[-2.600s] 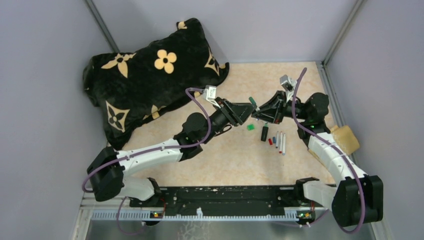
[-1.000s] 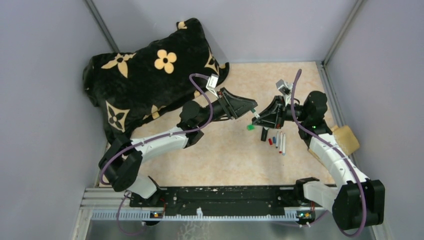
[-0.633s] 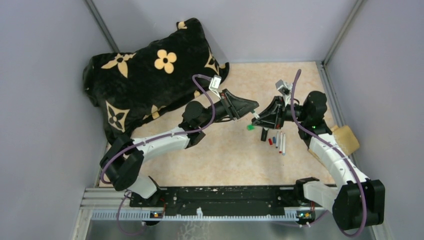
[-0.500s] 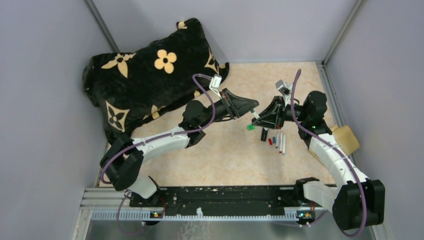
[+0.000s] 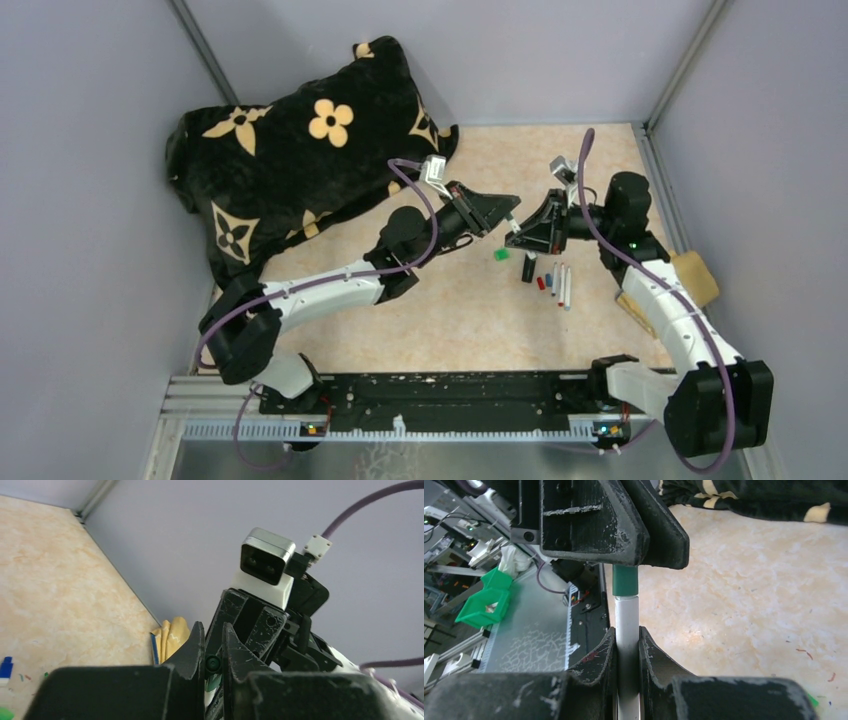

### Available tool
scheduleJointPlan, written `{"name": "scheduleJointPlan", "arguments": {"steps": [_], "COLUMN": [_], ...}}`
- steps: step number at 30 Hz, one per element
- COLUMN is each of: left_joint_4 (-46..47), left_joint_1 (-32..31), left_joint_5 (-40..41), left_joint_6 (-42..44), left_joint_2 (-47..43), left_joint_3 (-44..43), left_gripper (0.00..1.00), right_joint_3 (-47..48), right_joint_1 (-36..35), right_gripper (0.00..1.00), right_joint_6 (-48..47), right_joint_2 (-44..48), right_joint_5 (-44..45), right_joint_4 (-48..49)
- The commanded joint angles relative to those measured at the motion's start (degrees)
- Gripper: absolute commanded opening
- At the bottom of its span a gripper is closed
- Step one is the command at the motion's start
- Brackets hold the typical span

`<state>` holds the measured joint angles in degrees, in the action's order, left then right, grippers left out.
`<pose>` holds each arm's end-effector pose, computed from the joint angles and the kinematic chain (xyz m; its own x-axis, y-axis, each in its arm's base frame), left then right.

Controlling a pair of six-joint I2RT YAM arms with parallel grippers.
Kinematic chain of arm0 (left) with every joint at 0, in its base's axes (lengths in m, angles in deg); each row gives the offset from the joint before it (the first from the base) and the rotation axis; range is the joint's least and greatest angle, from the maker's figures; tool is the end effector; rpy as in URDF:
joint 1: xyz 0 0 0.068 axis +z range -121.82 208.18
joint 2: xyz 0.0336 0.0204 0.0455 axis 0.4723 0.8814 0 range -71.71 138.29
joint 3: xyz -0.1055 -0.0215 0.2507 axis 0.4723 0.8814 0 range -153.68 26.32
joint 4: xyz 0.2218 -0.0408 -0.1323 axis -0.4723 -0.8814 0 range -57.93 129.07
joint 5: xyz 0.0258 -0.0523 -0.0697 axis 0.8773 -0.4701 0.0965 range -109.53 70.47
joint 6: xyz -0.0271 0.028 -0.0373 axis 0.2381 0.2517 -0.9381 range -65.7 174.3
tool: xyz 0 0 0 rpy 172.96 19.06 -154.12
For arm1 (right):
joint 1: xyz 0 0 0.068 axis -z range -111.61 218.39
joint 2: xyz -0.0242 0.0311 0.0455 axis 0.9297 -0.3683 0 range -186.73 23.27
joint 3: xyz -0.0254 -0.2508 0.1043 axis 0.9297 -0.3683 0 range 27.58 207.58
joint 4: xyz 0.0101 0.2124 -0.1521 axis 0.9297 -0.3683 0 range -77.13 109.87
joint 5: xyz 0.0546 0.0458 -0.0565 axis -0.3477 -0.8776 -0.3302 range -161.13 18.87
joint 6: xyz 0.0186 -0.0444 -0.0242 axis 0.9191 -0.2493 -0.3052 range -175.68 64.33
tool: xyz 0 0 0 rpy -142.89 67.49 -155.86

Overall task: Insert the pens into the pen caps
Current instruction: Press the pen cap onto the pen.

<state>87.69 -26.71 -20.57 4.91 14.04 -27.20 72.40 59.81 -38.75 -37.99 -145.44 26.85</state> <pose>0.1977 -0.2825 0.3277 -0.5229 -0.5760 -0.6284 0.6622 0.1898 -0.7249 0.2199 0.0679 0.3195 -0.4406 0.0131 -0.8976 -0.8896 0.1275 0.4385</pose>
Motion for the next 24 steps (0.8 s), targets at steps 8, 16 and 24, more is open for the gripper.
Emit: {"name": "scheduleJointPlan", "arguments": {"steps": [8,16,24], "left_joint_4": [-22.6,-25.8,-31.2], "left_joint_1": [-9.6,-11.2,-12.1], "left_joint_5": [-2.6,-8.9,-18.2], "left_joint_6": [-3.9,-6.6,0.0], "left_joint_2": [5.0,9.9,10.8], "left_joint_3": [-5.5,-7.4,-8.3], "left_gripper": [0.00,0.00,0.00], "right_joint_3": [13.7,17.7,16.8], "right_joint_1": [-1.4,-3.5,2.3], "right_gripper": [0.00,0.00,0.00], "right_joint_6": [-22.0,-27.9,-13.5], "right_joint_2": [-1.1,-1.9,-3.0], "right_joint_5": [24.2,35.5,19.1], "right_joint_4": [-17.3,-18.7,-9.0]}}
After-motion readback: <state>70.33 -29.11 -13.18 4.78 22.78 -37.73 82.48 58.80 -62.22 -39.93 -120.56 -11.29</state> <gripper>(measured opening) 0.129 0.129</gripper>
